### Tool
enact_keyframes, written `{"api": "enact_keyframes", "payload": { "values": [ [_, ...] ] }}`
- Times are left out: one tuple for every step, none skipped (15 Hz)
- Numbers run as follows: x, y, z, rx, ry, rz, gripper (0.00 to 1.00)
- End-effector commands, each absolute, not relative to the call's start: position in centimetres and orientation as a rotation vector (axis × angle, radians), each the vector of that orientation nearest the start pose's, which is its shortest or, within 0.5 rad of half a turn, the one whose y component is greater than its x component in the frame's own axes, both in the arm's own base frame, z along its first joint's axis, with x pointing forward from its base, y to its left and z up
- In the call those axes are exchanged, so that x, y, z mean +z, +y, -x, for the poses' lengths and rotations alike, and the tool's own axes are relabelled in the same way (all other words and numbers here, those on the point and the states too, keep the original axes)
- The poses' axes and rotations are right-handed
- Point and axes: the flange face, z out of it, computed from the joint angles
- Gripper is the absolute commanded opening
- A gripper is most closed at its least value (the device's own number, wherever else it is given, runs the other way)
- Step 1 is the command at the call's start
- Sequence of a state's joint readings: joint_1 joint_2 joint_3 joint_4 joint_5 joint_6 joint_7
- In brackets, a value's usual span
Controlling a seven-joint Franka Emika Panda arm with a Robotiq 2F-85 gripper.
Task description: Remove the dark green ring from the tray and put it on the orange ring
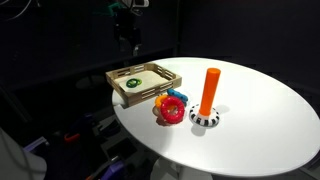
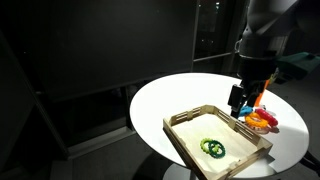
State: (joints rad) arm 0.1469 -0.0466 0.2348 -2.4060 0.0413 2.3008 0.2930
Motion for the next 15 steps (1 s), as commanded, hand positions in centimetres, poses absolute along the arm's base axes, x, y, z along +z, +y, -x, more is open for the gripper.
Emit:
{"api": "enact_keyframes", "payload": {
  "values": [
    [29.9, 18.0, -44.4, 0.083, -0.012, 3.105, 1.0],
    [29.2, 18.0, -44.5, 0.08, 0.0, 3.106, 1.0],
    [28.5, 17.9, -44.6, 0.079, 0.011, 3.109, 1.0],
    [27.9, 18.0, -44.6, 0.087, 0.021, 3.109, 1.0],
    [27.6, 17.9, -44.6, 0.095, 0.031, 3.111, 1.0],
    [27.8, 18.0, -44.6, 0.103, 0.029, 3.1, 1.0],
    [27.5, 17.9, -44.5, 0.114, -0.013, 3.113, 1.0],
    [27.3, 17.9, -44.5, 0.119, -0.012, 3.112, 1.0],
    [27.3, 17.9, -44.5, 0.12, -0.012, 3.112, 1.0],
    [27.3, 17.9, -44.5, 0.12, -0.012, 3.112, 1.0],
    [27.3, 17.9, -44.5, 0.12, -0.012, 3.112, 1.0],
    [26.9, 17.9, -44.7, 0.133, -0.008, 3.116, 1.0],
    [26.3, 17.8, -44.8, 0.121, -0.006, 3.122, 1.0],
    [25.9, 17.8, -44.9, 0.122, -0.006, 3.122, 1.0],
    [25.4, 17.9, -45.0, 0.116, -0.001, 3.131, 1.0]
  ]
}}
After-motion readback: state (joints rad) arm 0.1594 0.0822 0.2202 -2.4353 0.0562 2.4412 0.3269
